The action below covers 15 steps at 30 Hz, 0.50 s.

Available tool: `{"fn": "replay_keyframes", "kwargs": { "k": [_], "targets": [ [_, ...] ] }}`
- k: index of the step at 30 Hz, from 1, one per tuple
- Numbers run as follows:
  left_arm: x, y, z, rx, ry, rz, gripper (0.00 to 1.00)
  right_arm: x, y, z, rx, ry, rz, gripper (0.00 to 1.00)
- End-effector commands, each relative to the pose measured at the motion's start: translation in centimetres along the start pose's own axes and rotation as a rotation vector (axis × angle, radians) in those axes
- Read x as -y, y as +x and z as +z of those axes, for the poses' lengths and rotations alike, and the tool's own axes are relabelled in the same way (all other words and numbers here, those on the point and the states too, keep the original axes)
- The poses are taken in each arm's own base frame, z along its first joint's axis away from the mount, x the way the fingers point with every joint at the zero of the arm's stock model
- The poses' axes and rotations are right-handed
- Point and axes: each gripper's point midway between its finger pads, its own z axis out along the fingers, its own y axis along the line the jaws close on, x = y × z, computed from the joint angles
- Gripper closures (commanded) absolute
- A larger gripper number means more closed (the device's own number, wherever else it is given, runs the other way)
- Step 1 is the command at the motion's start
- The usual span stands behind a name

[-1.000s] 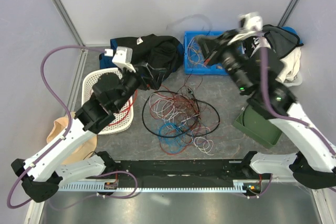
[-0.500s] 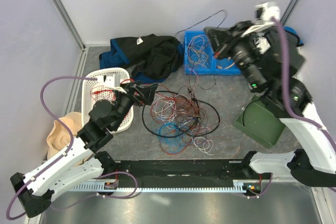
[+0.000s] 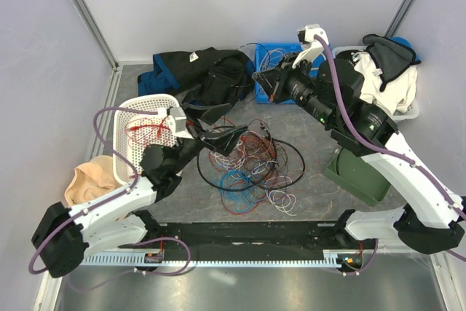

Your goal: Untangle the cables

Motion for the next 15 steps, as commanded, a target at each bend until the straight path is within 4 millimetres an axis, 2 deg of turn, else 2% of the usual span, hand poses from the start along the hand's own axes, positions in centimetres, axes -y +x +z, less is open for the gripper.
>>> {"fn": "replay_keyframes", "kwargs": {
  "k": [1,4,8,11,13,14,15],
  "targets": [
    [2.8,-3.4,2.0,0.151,0.169,0.154,0.0,-2.7,-1.6,-1.3,-0.01,-0.11,0.076,1.0],
    [2.7,-4.1,2.5,0.19,0.167,0.165,0.0,-2.8,-1.2,-1.5,-0.029,-0.117,0.083,1.0],
    [3.1,-4.0,4.1,0.18,0.198,0.166,0.01,-2.6,-0.6,-1.6,-0.042,-0.113,0.083,1.0],
    [3.2,-3.9,5.4,0.174,0.216,0.171,0.09,-2.6,-0.1,-1.5,-0.054,-0.115,0.086,1.0],
    [3.7,-3.8,6.3,0.162,0.25,0.184,0.19,-2.6,0.0,-1.5,-0.059,-0.116,0.085,1.0],
    [3.3,-2.6,6.7,0.12,0.244,0.179,0.24,-2.4,0.2,-1.4,-0.062,-0.111,0.083,1.0],
    [3.3,-2.4,7.0,0.109,0.245,0.183,0.35,-2.3,0.1,-1.5,-0.06,-0.107,0.08,1.0]
  ]
}}
